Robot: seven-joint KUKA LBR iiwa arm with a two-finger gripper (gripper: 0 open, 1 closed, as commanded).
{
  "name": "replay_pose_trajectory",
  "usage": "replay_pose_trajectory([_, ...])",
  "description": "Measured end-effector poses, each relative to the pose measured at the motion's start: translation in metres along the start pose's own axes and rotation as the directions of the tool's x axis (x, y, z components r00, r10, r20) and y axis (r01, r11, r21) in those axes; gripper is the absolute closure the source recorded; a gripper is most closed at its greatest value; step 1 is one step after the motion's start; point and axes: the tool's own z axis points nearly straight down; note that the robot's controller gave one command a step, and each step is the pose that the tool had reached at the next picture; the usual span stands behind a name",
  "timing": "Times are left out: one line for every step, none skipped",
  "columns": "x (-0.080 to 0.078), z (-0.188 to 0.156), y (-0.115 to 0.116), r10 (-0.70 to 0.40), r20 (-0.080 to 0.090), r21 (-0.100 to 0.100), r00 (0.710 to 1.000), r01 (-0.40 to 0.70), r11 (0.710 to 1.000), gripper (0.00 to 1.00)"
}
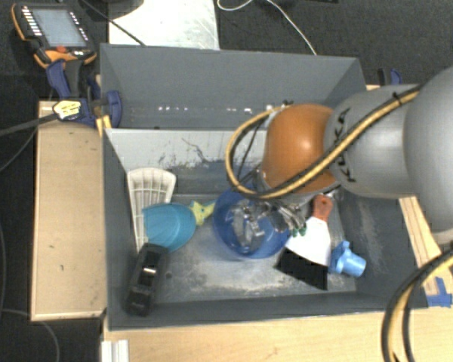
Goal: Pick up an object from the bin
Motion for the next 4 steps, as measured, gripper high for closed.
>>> replay_pose_trajectory([0.0003, 0.0000, -0.0005, 0.001, -0.001, 0.001, 1.000, -0.001, 1.000, 0.00])
replay_pose_trajectory([0.0000, 0.0000, -0.0001, 0.002, 0.000, 0.000, 1.000, -0.002, 1.000, 1.00])
replay_pose_trajectory([0.0003, 0.0001, -0.0005, 0.003, -0.001, 0.001, 1.000, -0.003, 1.000, 0.00])
replay_pose_trajectory([0.0000, 0.0000, 0.0000, 0.003, 0.000, 0.000, 1.000, -0.003, 1.000, 1.00])
